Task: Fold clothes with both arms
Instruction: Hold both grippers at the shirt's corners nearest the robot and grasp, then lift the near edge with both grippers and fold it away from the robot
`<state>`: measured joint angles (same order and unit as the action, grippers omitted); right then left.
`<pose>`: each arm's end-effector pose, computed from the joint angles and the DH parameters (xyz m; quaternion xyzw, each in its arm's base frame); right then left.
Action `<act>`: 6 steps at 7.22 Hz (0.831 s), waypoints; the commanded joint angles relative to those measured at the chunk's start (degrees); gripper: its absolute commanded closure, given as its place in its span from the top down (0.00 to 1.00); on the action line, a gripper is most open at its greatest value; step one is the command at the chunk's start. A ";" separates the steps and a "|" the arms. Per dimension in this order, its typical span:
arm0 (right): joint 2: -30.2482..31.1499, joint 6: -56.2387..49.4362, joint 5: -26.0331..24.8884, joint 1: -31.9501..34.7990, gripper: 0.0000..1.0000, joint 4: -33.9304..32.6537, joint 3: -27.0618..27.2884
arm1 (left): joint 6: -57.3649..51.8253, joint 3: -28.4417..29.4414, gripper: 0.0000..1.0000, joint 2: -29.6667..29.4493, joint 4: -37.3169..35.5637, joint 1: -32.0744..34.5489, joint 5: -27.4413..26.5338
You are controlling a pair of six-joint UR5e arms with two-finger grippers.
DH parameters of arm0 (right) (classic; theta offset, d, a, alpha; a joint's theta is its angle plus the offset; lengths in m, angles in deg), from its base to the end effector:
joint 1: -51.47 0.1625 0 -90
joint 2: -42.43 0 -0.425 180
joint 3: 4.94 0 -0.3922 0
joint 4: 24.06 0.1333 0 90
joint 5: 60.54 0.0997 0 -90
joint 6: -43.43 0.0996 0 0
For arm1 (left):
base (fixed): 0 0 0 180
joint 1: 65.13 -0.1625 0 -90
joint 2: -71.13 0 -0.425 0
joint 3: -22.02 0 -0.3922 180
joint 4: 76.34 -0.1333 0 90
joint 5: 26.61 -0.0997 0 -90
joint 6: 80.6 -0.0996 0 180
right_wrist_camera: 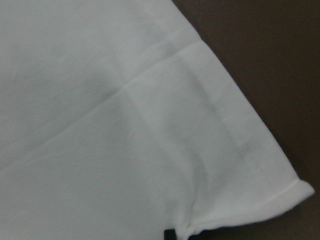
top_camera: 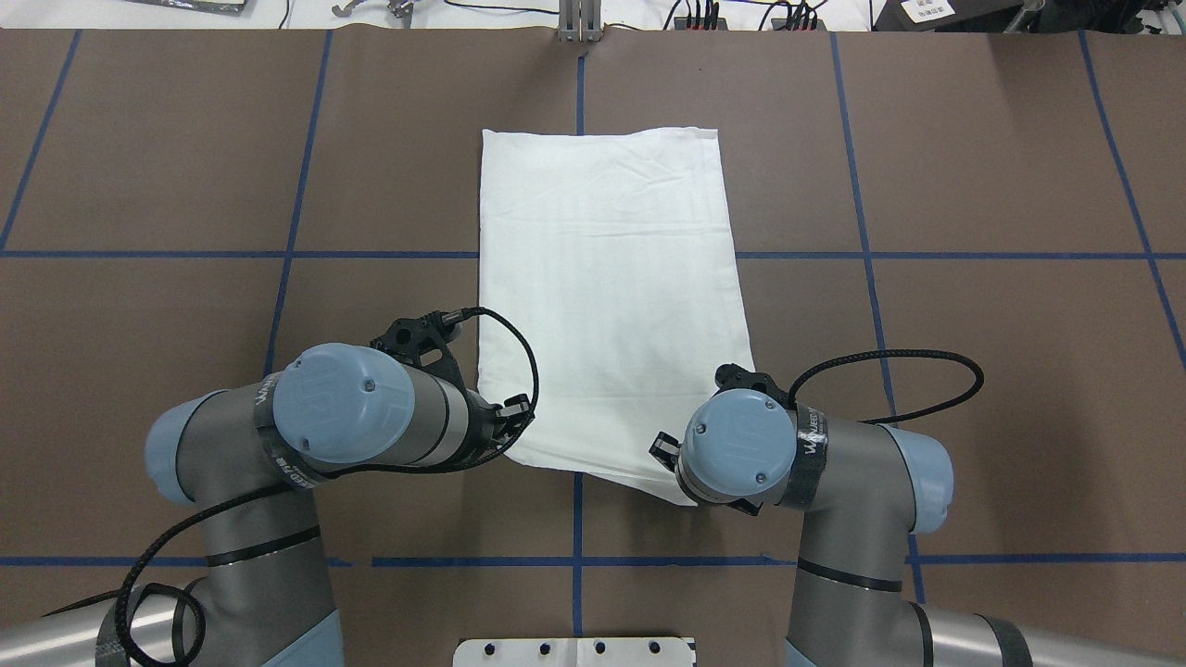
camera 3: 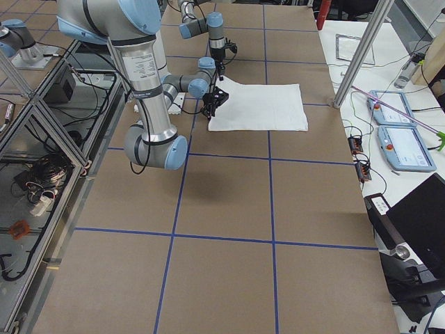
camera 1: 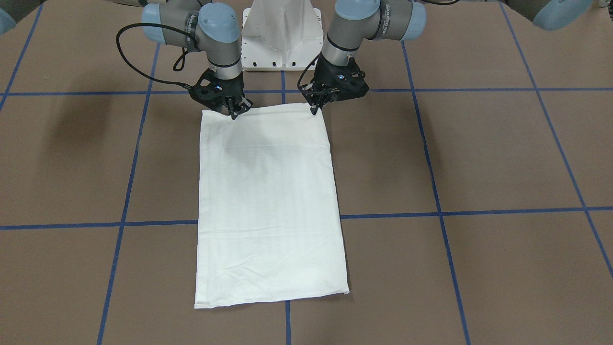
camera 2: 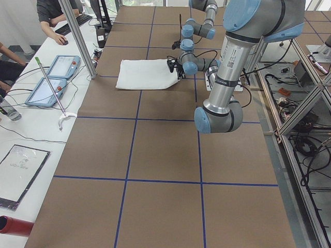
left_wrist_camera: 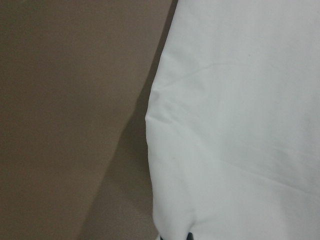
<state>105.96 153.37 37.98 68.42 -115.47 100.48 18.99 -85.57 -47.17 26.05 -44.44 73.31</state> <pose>-0.5596 -0.2945 0.2913 -0.0787 -0.3431 0.2717 0.8957 0.5300 -0.3243 0.2219 -0.0282 0.4902 -0.1866 0.8510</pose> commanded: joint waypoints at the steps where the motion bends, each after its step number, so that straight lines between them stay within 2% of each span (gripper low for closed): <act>1: -0.61 0.01 0.09 0.62 0.00 -0.17 0.49 | 0.08 -0.07 0.00 -0.09 0.00 -0.03 0.00; 2: -0.52 0.36 0.79 0.89 0.00 -0.17 2.23 | 0.08 -0.34 0.00 -0.18 -0.08 0.05 0.09; 4: 0.71 0.27 1.23 1.06 0.00 -0.26 5.83 | 0.17 -6.19 0.00 1.13 -4.01 -0.29 0.96; 6: 4.74 0.10 2.45 -1.39 0.00 -2.96 15.11 | 1.14 -14.09 0.00 2.36 -11.64 -3.70 4.04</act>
<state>108.51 153.58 39.43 68.19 -116.36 109.86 19.77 -94.69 -45.66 19.44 -45.70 76.08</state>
